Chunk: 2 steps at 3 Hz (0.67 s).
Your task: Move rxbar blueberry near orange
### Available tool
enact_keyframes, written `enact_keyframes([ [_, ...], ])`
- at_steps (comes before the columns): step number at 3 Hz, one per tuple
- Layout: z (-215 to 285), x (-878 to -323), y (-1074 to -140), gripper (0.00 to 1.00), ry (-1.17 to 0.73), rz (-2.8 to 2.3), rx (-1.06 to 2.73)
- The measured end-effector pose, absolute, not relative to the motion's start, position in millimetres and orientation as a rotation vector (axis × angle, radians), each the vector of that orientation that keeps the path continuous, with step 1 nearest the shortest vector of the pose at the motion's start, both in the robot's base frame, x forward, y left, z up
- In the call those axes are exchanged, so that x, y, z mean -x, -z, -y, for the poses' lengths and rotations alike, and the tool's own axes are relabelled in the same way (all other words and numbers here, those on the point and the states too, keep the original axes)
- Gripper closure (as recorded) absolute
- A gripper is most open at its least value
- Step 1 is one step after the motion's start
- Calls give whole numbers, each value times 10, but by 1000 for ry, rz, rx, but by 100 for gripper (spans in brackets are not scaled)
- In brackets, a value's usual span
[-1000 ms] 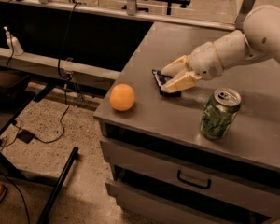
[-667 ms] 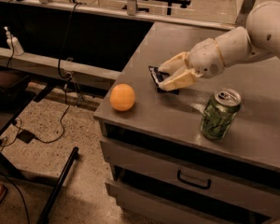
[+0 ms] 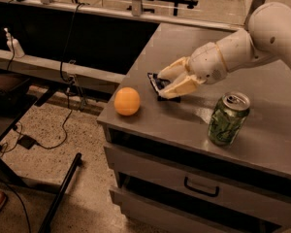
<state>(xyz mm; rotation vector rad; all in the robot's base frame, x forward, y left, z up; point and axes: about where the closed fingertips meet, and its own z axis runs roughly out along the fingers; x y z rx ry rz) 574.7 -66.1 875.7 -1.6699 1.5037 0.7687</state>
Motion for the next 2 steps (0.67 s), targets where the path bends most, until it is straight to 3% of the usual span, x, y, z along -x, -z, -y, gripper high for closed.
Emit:
enact_keyframes([
  [1,595,-5695,-8631,97,-778,-1510,1699],
  [2,565,-5680,-8560,66,-789,-1514,1707],
])
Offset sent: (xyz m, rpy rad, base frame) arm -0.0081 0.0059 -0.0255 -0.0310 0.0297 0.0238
